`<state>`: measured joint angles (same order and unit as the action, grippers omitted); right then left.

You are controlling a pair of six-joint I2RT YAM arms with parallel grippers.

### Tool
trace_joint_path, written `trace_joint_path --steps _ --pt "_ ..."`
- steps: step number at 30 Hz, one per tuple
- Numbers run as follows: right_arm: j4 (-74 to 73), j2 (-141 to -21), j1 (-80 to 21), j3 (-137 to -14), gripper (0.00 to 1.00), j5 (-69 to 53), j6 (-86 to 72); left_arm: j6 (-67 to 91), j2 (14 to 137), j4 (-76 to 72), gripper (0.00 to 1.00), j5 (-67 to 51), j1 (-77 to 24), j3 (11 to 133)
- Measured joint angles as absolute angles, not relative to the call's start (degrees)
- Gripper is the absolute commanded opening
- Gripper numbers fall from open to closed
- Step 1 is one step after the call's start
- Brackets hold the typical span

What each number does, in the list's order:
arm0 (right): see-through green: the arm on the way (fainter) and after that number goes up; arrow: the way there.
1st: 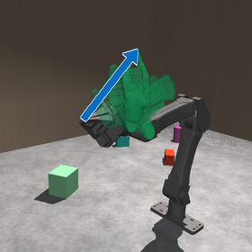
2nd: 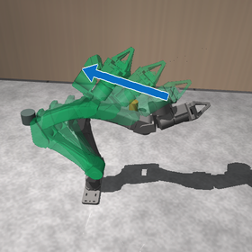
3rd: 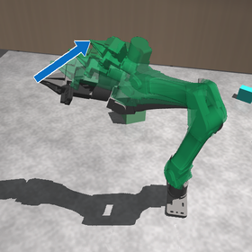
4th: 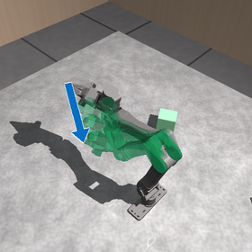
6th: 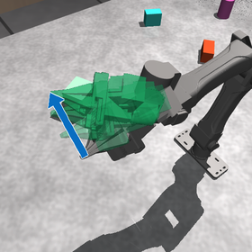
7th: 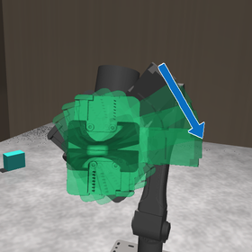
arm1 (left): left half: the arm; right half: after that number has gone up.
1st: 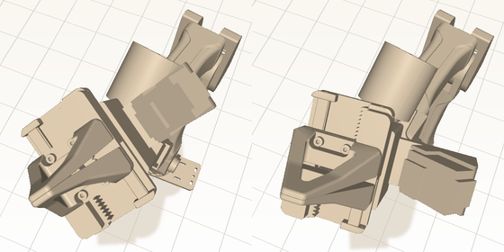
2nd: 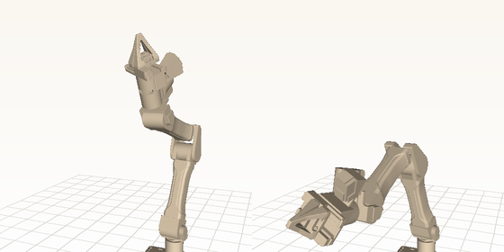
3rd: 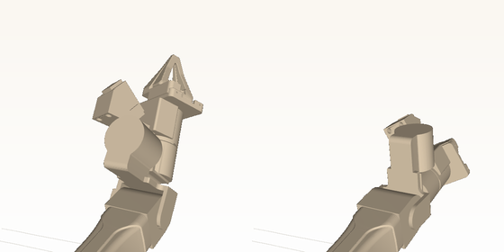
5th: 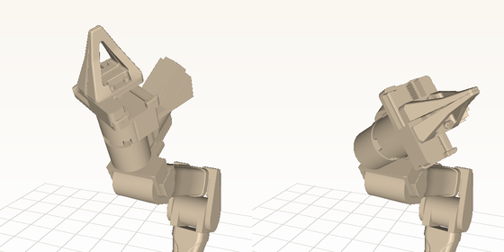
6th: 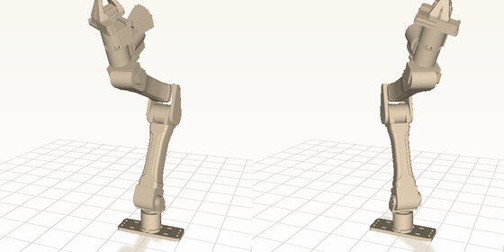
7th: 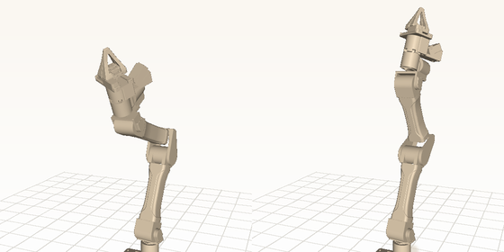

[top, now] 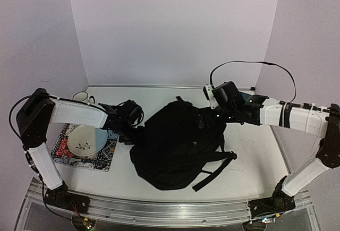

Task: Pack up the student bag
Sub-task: Adjust the student bag at the center of the board, then reset both arms

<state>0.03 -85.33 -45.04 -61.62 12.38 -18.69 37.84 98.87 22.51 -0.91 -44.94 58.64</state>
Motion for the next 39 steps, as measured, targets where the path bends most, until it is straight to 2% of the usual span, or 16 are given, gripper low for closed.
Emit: trace_joint_path --steps 3,8,13,17,26,39 --pt "-0.03 -84.76 -42.21 -60.89 0.98 13.19 -18.92 34.91 103.99 20.05 0.44 -0.58 -44.75 66.29" --pt "-0.02 -83.08 -36.73 -60.66 0.98 14.6 -18.94 31.15 107.11 16.99 0.7 -0.3 -42.58 74.34" --pt "0.0 -80.15 -29.56 -60.54 0.98 15.77 -18.92 29.19 105.24 16.31 0.89 -0.2 -34.98 75.98" --pt "0.03 -76.18 -24.15 -59.4 0.98 16.77 -19.05 28.36 99.19 16.48 0.98 0.19 -27.32 73.95" --pt "-1.26 -58.95 -21.45 -53.95 0.98 21.09 -19.42 28.34 75.48 17.22 1.0 1.65 -9.82 62.65" --pt "-3.01 -39.82 -21.45 -45.8 0.98 21.95 -18.67 21.83 41.67 19.25 1.0 7.23 -10.07 53.45"
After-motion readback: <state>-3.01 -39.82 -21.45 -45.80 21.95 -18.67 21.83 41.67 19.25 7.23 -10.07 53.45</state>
